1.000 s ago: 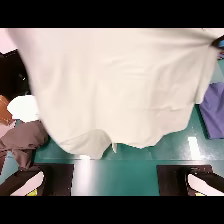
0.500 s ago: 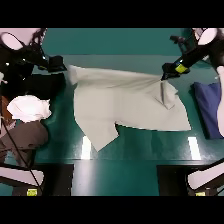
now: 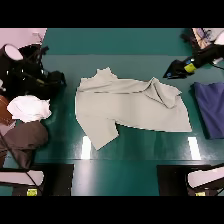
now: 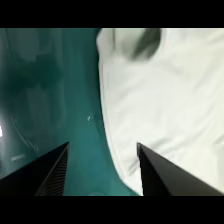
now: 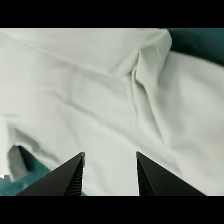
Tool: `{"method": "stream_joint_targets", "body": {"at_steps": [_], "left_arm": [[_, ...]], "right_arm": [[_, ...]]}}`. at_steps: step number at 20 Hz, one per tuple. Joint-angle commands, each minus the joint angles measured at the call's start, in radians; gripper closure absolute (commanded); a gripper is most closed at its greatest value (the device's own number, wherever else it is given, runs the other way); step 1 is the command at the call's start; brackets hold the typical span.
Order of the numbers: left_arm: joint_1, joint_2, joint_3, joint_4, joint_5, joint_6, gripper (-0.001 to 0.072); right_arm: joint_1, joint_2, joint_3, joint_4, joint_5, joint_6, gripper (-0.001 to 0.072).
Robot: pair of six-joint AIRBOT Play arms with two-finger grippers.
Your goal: Fold the shirts.
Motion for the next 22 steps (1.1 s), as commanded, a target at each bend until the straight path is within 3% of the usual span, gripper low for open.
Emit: {"method": "stream_joint_targets", "body": {"at_steps": [1, 7, 12, 17, 18, 19, 20, 22], "left_arm": [[0.002, 0.162, -0.312, -0.023, 0.081, 0.000, 0.0216], [0.002, 0.218, -0.638, -0.181, 0.237, 0.059, 0.0217], [0.002, 0.218, -0.704, -0.338, 0.328, 0.133, 0.0217], [-0.156, 0.216, -0.704, -0.345, 0.468, 0.101, 0.0220], [-0.168, 0.216, -0.701, -0.344, 0.480, 0.092, 0.0307], [-0.170, 0.216, -0.694, -0.345, 0.475, 0.092, 0.0541], [-0.170, 0.216, -0.681, -0.337, 0.464, 0.093, 0.0681], [-0.156, 0.217, -0.631, -0.302, 0.391, 0.090, 0.0682]], "right_arm": [[-0.070, 0.188, -0.246, 0.063, -0.063, -0.029, 0.0332], [-0.182, 0.462, -0.616, 0.064, -0.174, -0.031, 0.0331], [-0.240, 0.563, -0.710, 0.064, -0.179, -0.031, 0.0331], [-0.249, 0.606, -0.712, 0.087, -0.176, -0.031, 0.0331], [-0.249, 0.612, -0.712, 0.086, -0.172, -0.031, 0.0331], [-0.254, 0.616, -0.712, 0.078, -0.164, -0.031, 0.0331], [-0.272, 0.616, -0.712, 0.077, -0.143, -0.031, 0.0332], [-0.329, 0.616, -0.712, 0.042, -0.086, -0.031, 0.0332]]}}
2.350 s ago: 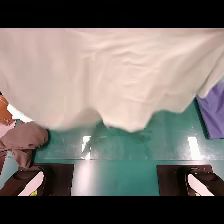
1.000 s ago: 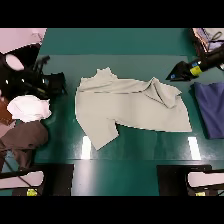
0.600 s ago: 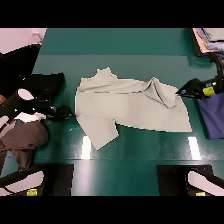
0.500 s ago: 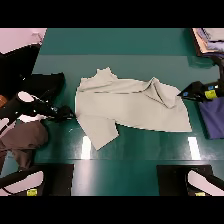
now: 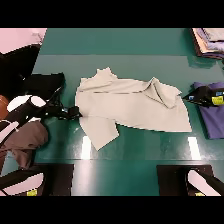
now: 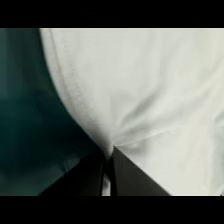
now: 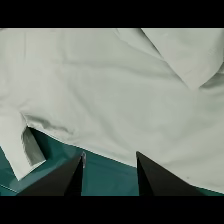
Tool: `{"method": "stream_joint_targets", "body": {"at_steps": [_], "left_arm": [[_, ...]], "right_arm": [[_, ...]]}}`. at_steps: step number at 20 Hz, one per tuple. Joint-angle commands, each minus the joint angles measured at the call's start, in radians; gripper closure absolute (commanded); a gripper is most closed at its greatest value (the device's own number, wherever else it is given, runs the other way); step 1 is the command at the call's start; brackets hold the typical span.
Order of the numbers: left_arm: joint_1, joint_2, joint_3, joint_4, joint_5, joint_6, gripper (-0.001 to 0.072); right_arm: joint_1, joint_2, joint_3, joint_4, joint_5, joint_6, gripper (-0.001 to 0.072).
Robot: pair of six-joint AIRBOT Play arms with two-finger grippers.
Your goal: Fold the shirts.
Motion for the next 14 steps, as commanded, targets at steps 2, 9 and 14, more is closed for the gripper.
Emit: {"method": "stream_joint_targets", "body": {"at_steps": [2, 9, 14], "left_arm": [[0.019, 0.024, 0.097, 0.070, -0.107, -0.020, 0.0683], [0.059, 0.109, 0.138, 0.140, -0.137, -0.023, 0.0682], [0.059, 0.109, 0.138, 0.140, -0.137, -0.023, 0.0682]], "right_arm": [[-0.130, 0.014, -0.021, -0.134, 0.112, 0.001, 0.0331], [-0.487, 0.053, -0.458, -0.175, -0.020, 0.002, 0.0162], [-0.442, -0.044, -0.580, -0.104, -0.155, -0.038, 0.0204]]}}
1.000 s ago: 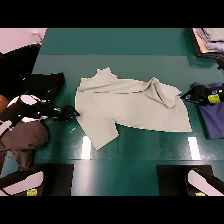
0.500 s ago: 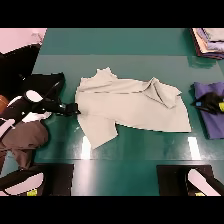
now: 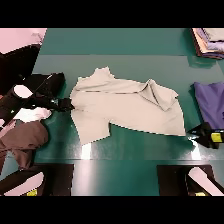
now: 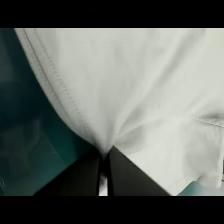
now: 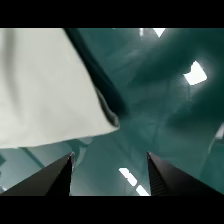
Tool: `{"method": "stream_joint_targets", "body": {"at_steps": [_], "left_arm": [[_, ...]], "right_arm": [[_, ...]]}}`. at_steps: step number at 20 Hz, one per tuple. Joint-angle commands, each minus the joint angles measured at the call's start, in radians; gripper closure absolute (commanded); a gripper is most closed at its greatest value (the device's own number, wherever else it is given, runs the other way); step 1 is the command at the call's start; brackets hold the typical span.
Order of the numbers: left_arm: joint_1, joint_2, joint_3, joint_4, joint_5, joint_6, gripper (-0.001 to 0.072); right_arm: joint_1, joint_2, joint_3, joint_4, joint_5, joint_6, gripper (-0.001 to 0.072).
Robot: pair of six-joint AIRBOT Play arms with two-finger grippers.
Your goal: Fold the shirts.
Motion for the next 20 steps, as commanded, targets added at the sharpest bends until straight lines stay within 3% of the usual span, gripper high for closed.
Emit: {"method": "stream_joint_targets", "body": {"at_steps": [1, 3, 4, 5, 7, 9, 10, 11, 15, 20], "left_arm": [[0.001, 0.004, 0.003, 0.006, -0.005, 0.000, 0.0682], [0.001, 0.004, 0.003, 0.006, -0.004, 0.000, 0.0682], [0.001, 0.004, 0.003, 0.006, -0.005, 0.000, 0.0682], [0.001, 0.004, 0.003, 0.006, -0.005, -0.001, 0.0682], [0.001, 0.004, 0.003, 0.006, -0.009, -0.001, 0.0682], [0.001, 0.004, 0.003, 0.006, -0.024, 0.000, 0.0682], [0.001, 0.005, 0.004, 0.006, -0.031, -0.002, 0.0683], [0.001, 0.015, 0.007, 0.008, -0.033, -0.004, 0.0683], [0.002, 0.167, 0.117, 0.072, -0.064, -0.060, 0.0683], [0.001, 0.358, 0.570, 0.139, -0.093, -0.106, 0.0683]], "right_arm": [[0.049, -0.066, -0.072, 0.069, -0.119, -0.025, 0.0204], [0.126, -0.112, -0.053, 0.121, -0.160, -0.025, 0.0205], [0.167, -0.133, -0.037, 0.129, -0.182, -0.025, 0.0224], [0.209, -0.147, -0.019, 0.128, -0.202, -0.025, 0.0287], [0.285, -0.165, 0.016, 0.127, -0.233, -0.023, 0.0303], [0.342, -0.166, 0.043, 0.122, -0.247, -0.024, 0.0589], [0.366, -0.163, 0.057, 0.121, -0.249, -0.025, 0.0666], [0.388, -0.152, 0.074, 0.121, -0.245, -0.025, 0.0696], [0.442, -0.009, 0.240, 0.122, -0.210, -0.025, 0.0696], [0.430, 0.185, 0.691, 0.126, -0.215, -0.024, 0.0696]]}}
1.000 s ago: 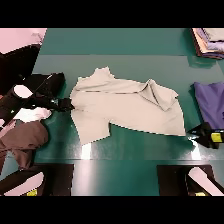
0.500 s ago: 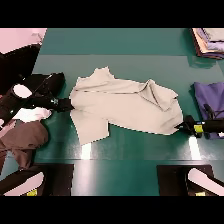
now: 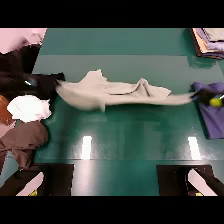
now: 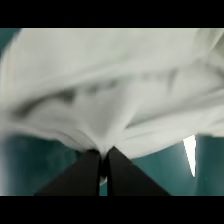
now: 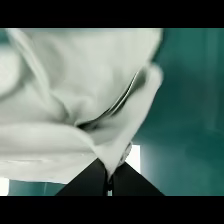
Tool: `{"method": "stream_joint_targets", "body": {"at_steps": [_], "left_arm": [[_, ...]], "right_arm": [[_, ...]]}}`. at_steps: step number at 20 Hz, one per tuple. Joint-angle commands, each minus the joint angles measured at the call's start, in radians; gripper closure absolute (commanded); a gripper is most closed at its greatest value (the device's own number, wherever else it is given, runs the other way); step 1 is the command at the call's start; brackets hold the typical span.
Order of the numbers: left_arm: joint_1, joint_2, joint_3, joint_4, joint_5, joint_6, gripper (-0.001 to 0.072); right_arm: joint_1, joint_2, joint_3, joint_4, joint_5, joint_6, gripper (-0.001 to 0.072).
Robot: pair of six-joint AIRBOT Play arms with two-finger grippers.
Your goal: Fold the shirts.
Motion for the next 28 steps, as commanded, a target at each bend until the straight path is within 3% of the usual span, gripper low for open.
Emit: {"method": "stream_joint_targets", "body": {"at_steps": [1, 7, 12, 14, 18, 22, 28], "left_arm": [[0.001, 0.099, 0.351, 0.042, -0.023, -0.042, 0.0683], [0.001, 0.103, 0.910, 0.048, -0.019, -0.113, 0.0683], [0.001, 0.095, 1.020, 0.092, 0.010, -0.136, 0.0684], [0.001, 0.066, 0.972, 0.114, -0.023, -0.154, 0.0684], [0.001, -0.066, 0.734, 0.110, -0.131, -0.154, 0.0683], [0.001, -0.313, 0.566, 0.112, -0.254, -0.136, 0.0682], [0.001, -0.708, 0.509, 0.103, -0.166, -0.134, 0.0682]], "right_arm": [[-0.006, 0.116, 0.330, -0.001, 0.000, 0.002, 0.0696], [-0.150, 0.161, 0.847, -0.003, 0.098, 0.012, 0.0697], [-0.237, 0.052, 1.143, 0.000, 0.215, 0.073, 0.0698], [-0.237, 0.009, 1.130, 0.006, 0.267, 0.109, 0.0698], [-0.134, -0.072, 0.877, -0.028, 0.319, 0.113, 0.0698], [0.108, -0.268, 0.692, -0.311, 0.366, 0.155, 0.0698], [0.210, -0.673, 0.715, -0.343, 0.357, 0.169, 0.0698]]}}
